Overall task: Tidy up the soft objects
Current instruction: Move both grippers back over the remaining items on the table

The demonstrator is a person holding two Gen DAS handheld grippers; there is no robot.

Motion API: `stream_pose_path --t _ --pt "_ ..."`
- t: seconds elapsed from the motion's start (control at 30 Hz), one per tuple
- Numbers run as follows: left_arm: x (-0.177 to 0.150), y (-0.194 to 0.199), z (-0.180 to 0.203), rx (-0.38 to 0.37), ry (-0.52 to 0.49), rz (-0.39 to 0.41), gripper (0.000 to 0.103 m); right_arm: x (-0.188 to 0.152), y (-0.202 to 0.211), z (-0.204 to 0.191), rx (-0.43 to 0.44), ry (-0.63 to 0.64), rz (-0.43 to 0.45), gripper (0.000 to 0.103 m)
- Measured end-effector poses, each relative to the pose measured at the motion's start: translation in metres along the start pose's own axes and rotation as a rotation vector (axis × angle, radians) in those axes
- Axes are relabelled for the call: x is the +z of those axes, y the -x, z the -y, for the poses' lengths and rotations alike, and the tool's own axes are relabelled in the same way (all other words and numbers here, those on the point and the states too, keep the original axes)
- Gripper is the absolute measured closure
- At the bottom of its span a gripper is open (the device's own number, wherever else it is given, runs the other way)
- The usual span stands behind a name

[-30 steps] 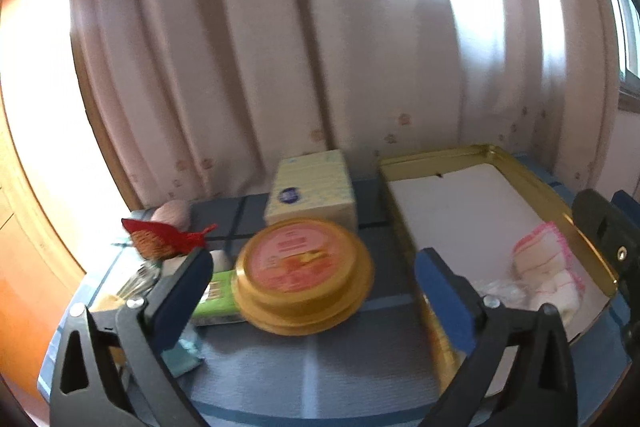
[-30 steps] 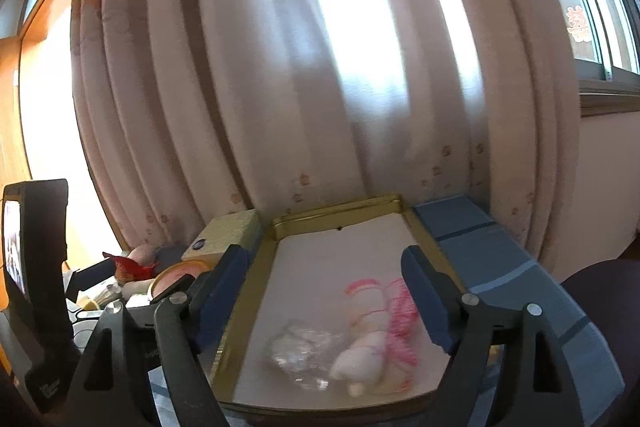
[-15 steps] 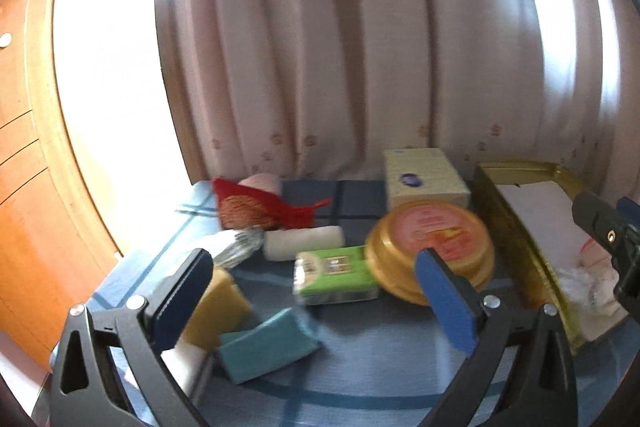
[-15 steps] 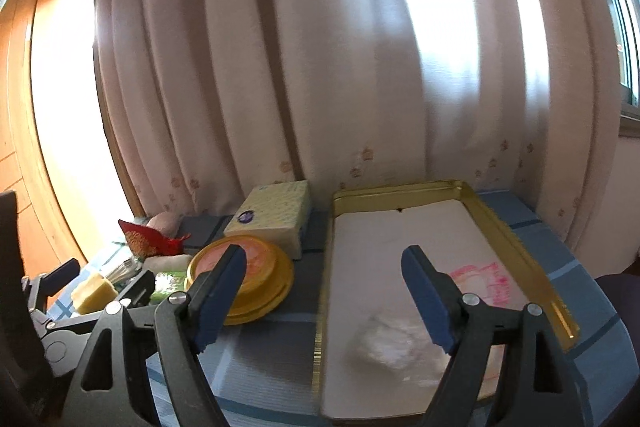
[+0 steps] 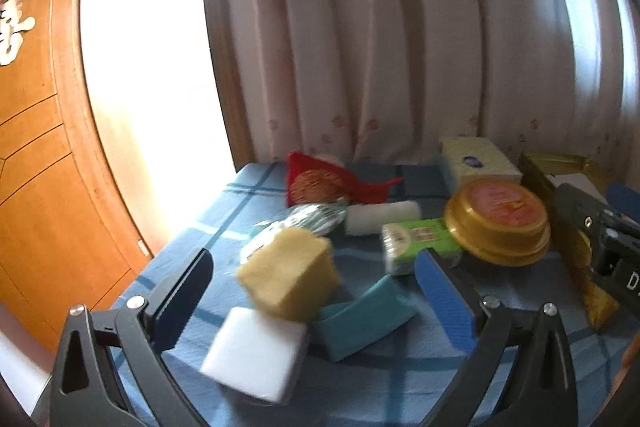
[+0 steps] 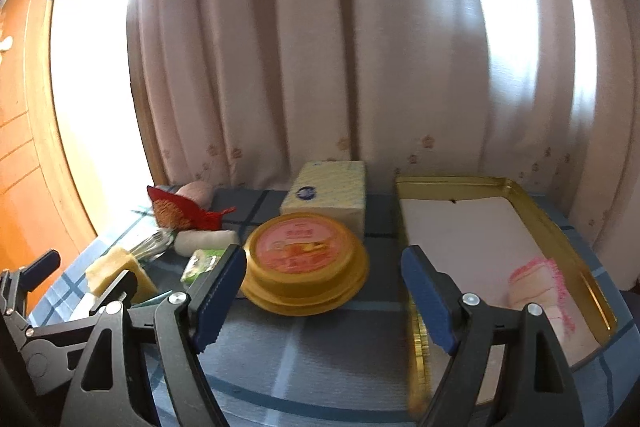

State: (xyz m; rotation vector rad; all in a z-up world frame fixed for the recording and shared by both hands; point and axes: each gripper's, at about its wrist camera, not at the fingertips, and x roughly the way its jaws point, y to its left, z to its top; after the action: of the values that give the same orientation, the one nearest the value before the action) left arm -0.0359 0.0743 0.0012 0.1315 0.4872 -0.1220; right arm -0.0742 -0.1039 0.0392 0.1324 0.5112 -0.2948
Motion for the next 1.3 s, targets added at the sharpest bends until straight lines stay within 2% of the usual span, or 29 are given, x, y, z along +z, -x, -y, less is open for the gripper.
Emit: stream_pose_path --t 0.27,0.53,0.7,0.87,1.07,1.3 --pt "-0.017 -0.009 -0.034 0.058 0.024 -0.056 0.001 -0.006 -0.012 -0.040 0.004 0.086 -0.022 0.021" --pt "-0.031 -0.020 -0.059 0.077 0.066 -0.115 0.001 -0.015 -0.023 -0.071 0.028 0.150 -0.057 0.021" --pt "-0.038 -0.025 -0.067 0.092 0.054 -0.137 0.001 -0.019 -0.030 -0.086 0.042 0.178 -0.081 0.021" --pt "-0.042 -0.028 -0.076 0.042 0.069 -0.164 0.001 -0.023 -0.031 -0.094 0.047 0.210 -0.082 0.021" --pt "-0.044 -0.030 -0.085 -0.004 0.091 -0.191 0.001 -0.027 -0.034 -0.079 0.091 0.138 -0.123 0.021" --pt "-0.042 -0.027 -0.075 -0.147 0.090 -0.201 0.001 -0.031 -0.030 -0.063 0.190 0.042 -0.144 0.021"
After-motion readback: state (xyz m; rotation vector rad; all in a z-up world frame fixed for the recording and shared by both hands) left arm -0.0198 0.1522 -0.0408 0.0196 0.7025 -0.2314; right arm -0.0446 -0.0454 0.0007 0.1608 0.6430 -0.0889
